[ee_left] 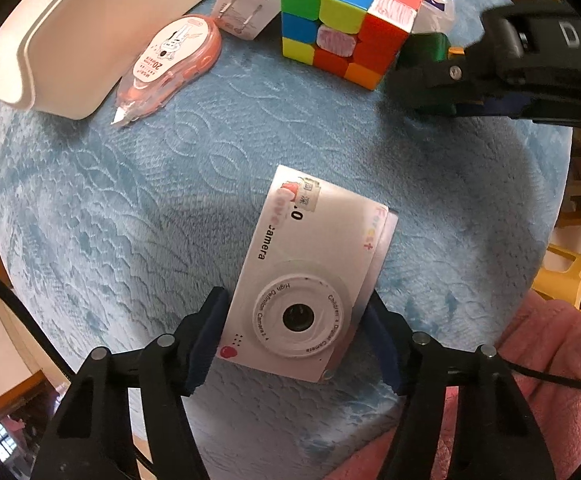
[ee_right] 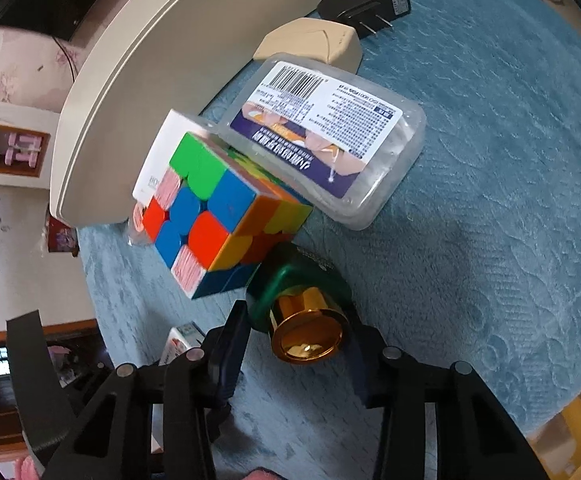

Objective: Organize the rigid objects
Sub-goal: 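Grasp the white toy with round lens using the left tool while the right tool approaches the green-gold cylinder, then close the right tool on the green-gold cylinder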

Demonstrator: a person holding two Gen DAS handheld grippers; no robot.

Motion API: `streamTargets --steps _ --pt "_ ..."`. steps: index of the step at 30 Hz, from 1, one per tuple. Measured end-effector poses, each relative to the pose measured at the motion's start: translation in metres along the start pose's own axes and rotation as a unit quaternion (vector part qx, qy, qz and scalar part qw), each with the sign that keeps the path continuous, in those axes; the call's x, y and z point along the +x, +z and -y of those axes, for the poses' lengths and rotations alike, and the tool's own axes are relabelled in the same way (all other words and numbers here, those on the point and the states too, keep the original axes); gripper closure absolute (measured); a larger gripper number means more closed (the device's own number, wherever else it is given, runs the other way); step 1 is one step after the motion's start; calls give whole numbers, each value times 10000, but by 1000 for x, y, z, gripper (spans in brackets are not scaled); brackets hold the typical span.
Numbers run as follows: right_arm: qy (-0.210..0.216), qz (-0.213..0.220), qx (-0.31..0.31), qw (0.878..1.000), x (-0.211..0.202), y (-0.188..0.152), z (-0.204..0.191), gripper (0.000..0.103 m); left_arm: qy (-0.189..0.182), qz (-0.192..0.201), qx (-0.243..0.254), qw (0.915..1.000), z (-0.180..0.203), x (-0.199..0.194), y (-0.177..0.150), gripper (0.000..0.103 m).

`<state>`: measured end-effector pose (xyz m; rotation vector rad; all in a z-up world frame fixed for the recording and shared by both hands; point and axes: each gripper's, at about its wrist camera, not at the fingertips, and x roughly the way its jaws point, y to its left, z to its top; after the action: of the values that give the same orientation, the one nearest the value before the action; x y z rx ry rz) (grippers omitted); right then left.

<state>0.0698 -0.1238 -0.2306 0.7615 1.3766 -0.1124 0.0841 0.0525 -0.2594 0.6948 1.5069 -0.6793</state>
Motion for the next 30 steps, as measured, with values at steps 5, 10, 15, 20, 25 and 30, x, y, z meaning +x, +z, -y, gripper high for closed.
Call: streamTargets --steps 5,10,15,20,25,30 --pt "-69 -178 -52 9998 -3 -8 -2 61 -251 14 -345 9991 -8 -2 -10 34" --pt "-18 -422 -123 9990 -8 -13 -1 100 -481 98 -731 9961 -20 -5 -25 37" --pt "-267 -540 -414 9973 -13 -18 -7 100 -720 148 -1225 9897 -37 -6 -43 37" --pt "-393 -498 -701 9955 -24 -13 -12 99 -1013 311 -1800 9779 -60 -10 -65 39" --pt "-457 -566 -868 9936 -25 -8 -15 90 -1149 544 -2267 9656 -74 -17 -92 40" --pt "-498 -646 -1074 9909 -16 -5 -26 66 -1345 803 -2702 9500 -77 -27 -116 42"
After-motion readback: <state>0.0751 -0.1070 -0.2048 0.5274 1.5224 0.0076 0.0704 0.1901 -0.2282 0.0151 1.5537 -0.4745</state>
